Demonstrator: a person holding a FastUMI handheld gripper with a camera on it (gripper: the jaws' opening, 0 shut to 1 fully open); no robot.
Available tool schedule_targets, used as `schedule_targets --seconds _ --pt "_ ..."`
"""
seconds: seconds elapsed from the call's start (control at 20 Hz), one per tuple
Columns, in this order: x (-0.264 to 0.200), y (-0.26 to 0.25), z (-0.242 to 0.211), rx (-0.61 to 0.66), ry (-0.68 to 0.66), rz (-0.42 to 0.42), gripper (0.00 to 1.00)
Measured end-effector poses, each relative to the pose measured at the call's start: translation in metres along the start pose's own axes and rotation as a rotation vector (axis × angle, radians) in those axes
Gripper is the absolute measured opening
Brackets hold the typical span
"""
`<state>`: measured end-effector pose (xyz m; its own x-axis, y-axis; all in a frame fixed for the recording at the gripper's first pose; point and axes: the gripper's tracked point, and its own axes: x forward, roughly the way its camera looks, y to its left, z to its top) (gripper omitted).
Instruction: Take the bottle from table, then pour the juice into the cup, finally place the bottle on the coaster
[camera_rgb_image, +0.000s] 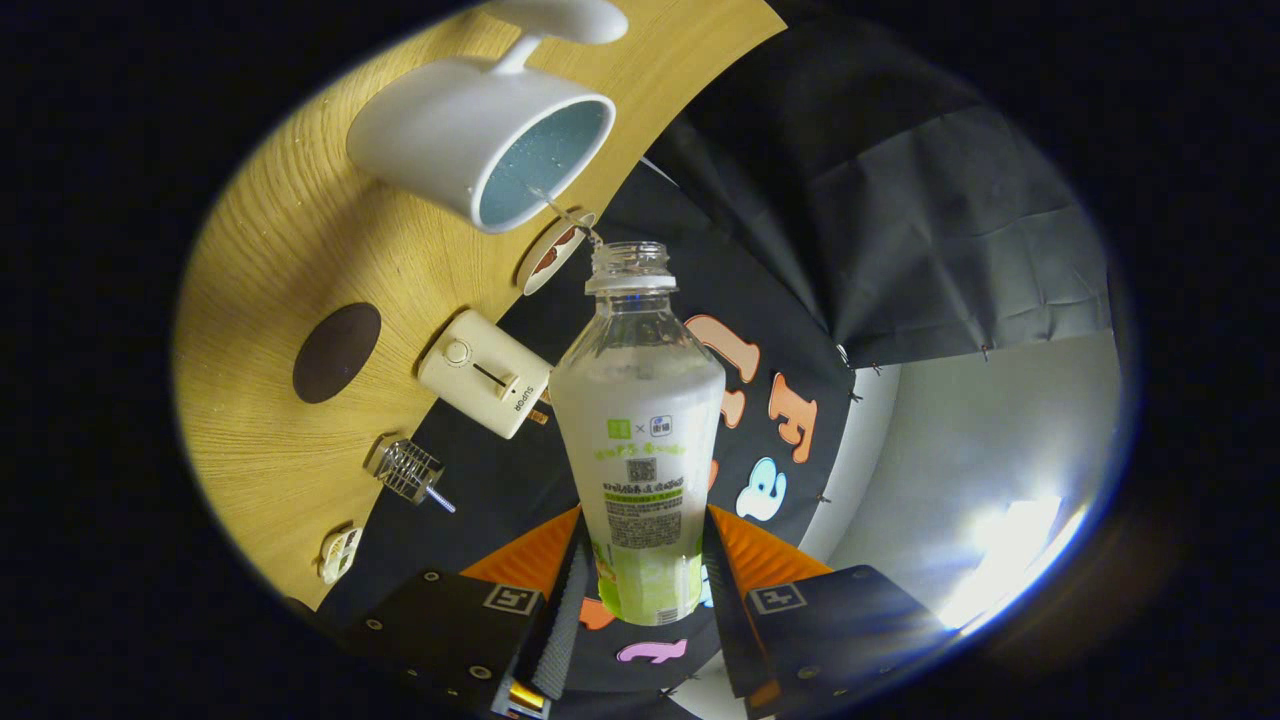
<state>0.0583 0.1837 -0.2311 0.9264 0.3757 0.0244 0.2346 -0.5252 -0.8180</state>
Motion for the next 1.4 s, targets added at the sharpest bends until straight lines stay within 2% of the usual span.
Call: schedule_targets --seconds 0.1,0.95,1.2,1.4 --pt "0.001 -0.004 0.001 -0.033 -0.013 -0.011 0.61" --pt "0.002 -0.006 0.001 -0.049 -0.038 -0.022 0.61" --pt "-0.004 0.003 0.009 0.006 -0.034 0.013 0.61" --pt "-0.006 0.029 0.011 0.151 0.008 0.099 0.61"
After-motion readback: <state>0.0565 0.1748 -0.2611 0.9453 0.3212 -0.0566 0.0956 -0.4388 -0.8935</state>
